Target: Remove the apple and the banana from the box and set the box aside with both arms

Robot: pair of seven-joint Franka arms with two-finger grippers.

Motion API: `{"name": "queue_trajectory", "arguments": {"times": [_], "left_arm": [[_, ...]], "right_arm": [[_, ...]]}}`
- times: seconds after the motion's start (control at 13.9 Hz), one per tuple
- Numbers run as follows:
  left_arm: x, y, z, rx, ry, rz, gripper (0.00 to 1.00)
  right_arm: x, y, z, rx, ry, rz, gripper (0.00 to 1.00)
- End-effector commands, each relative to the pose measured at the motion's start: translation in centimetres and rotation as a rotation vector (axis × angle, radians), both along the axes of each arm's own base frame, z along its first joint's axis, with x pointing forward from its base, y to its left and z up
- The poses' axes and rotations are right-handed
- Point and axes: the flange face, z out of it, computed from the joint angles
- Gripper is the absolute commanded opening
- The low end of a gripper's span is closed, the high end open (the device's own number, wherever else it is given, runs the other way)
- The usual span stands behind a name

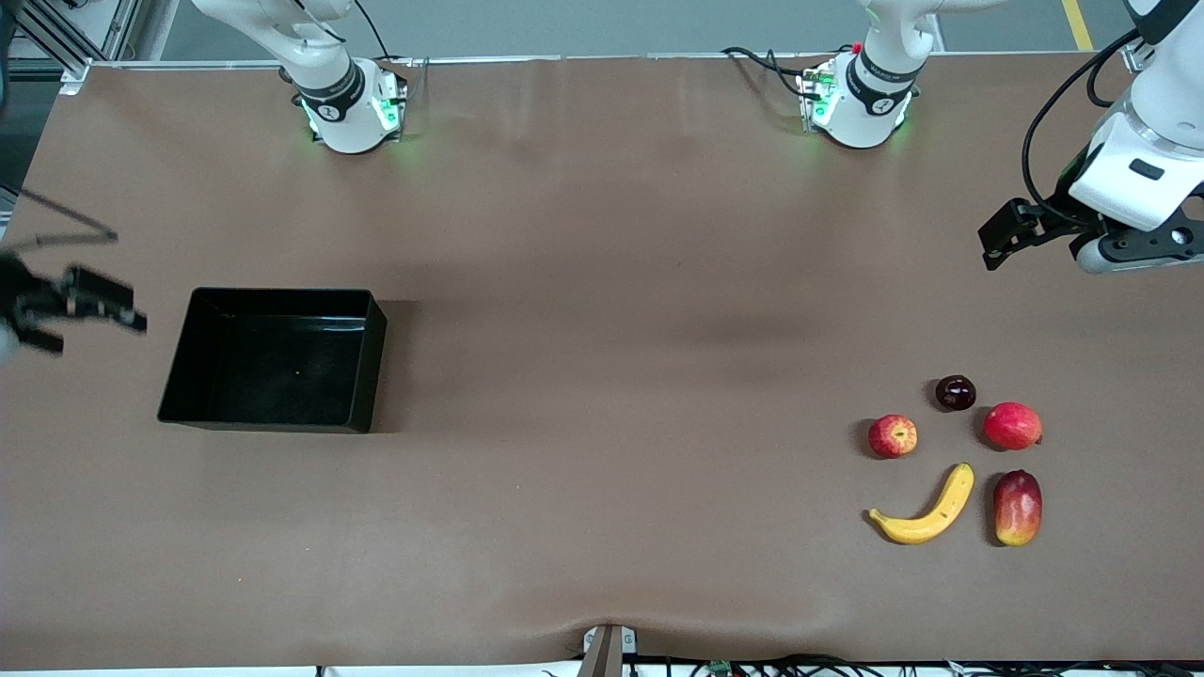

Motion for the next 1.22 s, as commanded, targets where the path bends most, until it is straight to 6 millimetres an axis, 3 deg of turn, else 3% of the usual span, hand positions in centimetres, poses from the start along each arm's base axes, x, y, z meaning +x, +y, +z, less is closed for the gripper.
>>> {"name": "queue_trajectory", "arguments": {"times": [0.0, 0.22, 0.36, 0.5, 0.94, 1.15], "left_arm": [[0.2, -0.3, 0.0, -0.018, -0.001, -0.013, 1.00], [0.1, -0.9, 0.1, -0.019, -0.002, -0.023, 1.00], [0.4, -1.1, -0.1, -0.018, -0.003, -0.025, 1.00], [0.5, -1.1, 0.3, -0.022, -0.009, -0.030, 1.00], [0.7, -1.0, 1.2, -0.024, -0.028, -0.027, 1.00], [0.7, -1.0, 1.9, -0.026, -0.042, -0.026, 1.00]], "right_arm": [[-4.9, 0.7, 0.7, -0.015, 0.043, -0.017, 1.00], [-8.8, -0.2, -0.6, -0.009, 0.036, -0.038, 1.00], [-9.4, -1.1, -0.7, -0.010, 0.061, -0.140, 1.00], [-9.5, -1.1, -0.6, -0.017, 0.086, -0.254, 1.00], [-7.4, -2.4, 2.7, -0.052, 0.003, -0.274, 1.00], [-7.4, -2.6, 2.3, -0.107, 0.009, -0.269, 1.00]]}}
